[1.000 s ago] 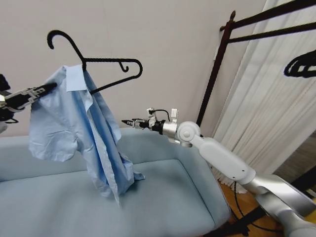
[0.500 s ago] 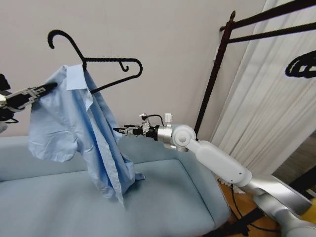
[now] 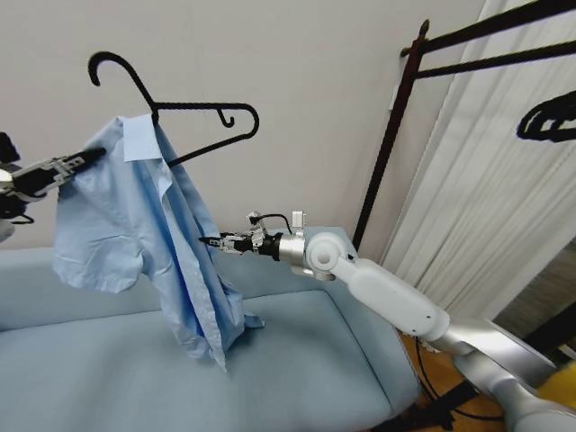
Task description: Pick up the clothes from the sofa and hang them on the clothes hanger.
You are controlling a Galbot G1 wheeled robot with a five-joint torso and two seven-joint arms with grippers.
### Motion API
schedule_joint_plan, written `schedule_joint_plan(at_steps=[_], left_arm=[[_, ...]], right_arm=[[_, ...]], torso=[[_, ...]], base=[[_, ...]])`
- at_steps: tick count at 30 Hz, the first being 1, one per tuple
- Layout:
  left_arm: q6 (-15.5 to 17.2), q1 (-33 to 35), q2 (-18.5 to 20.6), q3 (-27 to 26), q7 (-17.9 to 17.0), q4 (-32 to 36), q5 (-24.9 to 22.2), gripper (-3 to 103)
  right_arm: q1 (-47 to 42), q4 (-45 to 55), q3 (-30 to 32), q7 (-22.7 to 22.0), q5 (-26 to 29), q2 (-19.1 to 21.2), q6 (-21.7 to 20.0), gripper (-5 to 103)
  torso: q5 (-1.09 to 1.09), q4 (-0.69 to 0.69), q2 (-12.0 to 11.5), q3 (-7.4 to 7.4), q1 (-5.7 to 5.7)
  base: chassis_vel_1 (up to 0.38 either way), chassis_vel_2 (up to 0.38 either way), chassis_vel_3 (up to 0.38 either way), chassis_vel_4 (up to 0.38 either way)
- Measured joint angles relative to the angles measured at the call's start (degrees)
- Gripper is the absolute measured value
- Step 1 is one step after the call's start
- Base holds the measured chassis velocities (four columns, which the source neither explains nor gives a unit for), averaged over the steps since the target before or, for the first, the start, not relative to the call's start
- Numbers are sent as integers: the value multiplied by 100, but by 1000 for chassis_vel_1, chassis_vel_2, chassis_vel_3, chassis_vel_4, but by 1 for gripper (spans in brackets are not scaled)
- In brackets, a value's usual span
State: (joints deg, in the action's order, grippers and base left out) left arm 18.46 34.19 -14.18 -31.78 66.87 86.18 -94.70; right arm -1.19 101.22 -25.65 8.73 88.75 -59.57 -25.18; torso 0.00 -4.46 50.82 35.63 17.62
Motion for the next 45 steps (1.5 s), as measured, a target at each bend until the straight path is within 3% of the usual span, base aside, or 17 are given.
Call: schedule_joint_plan(at_steps=[1, 2, 5, 6, 7, 8, 11, 12, 13, 14, 20, 26, 33, 39, 45], left_arm=[[-2, -2, 0, -1, -6, 1, -5, 3], [-2, -4, 0, -2, -17, 1, -9, 3], [-6, -5, 1, -7, -30, 3, -21, 3], [-7, -7, 2, -11, -37, 2, -29, 3], [-8, -8, 4, -14, -43, 2, -36, 3], [-8, -9, 6, -19, -47, 2, -40, 3], [-9, -8, 13, -31, -50, 3, -49, 3], [-9, -8, 19, -34, -51, 2, -52, 3], [-9, -7, 25, -39, -51, 3, -57, 3], [-9, -6, 30, -45, -53, 4, -62, 3], [-10, 21, 42, -76, -65, 27, -70, 3], [-17, 111, 10, -116, -106, 84, -60, 3], [-76, 177, -73, -132, -356, 207, 13, 3], [-126, 229, -121, -170, -670, 362, 257, 3], [-141, 255, -154, -178, -806, 510, 683, 3]], right_arm=[[1, 2, -6, -10, -3, -2, 4, 51], [2, 5, -11, -17, -10, -4, 15, 41], [4, 6, -15, -38, -23, -10, 31, 41], [6, 6, -16, -52, -27, -14, 40, 30], [7, 7, -17, -59, -29, -16, 44, 30], [9, 7, -19, -67, -32, -18, 47, 19], [12, 20, -21, -88, -34, -21, 55, 19], [14, 26, -21, -96, -34, -21, 58, 8], [17, 31, -21, -106, -35, -22, 61, 8], [21, 36, -22, -115, -45, -21, 65, 2], [47, 24, 74, -204, -120, -5, 75, 1], [113, -59, 349, -677, -124, 12, 69, 1], [277, -165, 800, -890, -171, 222, 43, 1], [640, -386, 1037, -899, -304, 401, -120, 1], [1175, -597, 818, -878, -389, 560, -191, 1]], torso=[[0, 0, 0, 0, 0], [0, 0, 0, 0, 0], [0, 0, 0, 0, 0], [0, 0, 0, 0, 0], [0, 0, 0, 0, 0], [0, 0, 0, 0, 0], [0, 0, 0, 0, 0], [0, 0, 0, 0, 0], [0, 0, 0, 0, 0], [0, 0, 0, 0, 0], [0, 0, 0, 0, 0], [1, 0, 0, 0, 0], [1, -1, 0, 0, 0], [2, -1, 0, 0, 0], [1, 1, 0, 0, 0]], base=[[0, 0, 0, 0], [0, 0, 0, 0], [0, 0, 0, 0], [0, 0, 0, 0], [0, 0, 0, 0], [0, 0, 0, 0], [0, 0, 0, 0], [0, 0, 0, 0], [0, 0, 0, 0], [0, 0, 0, 0], [0, 0, 0, 0], [0, 0, 0, 0], [0, 0, 0, 0], [0, 0, 0, 0], [0, 0, 0, 0]])
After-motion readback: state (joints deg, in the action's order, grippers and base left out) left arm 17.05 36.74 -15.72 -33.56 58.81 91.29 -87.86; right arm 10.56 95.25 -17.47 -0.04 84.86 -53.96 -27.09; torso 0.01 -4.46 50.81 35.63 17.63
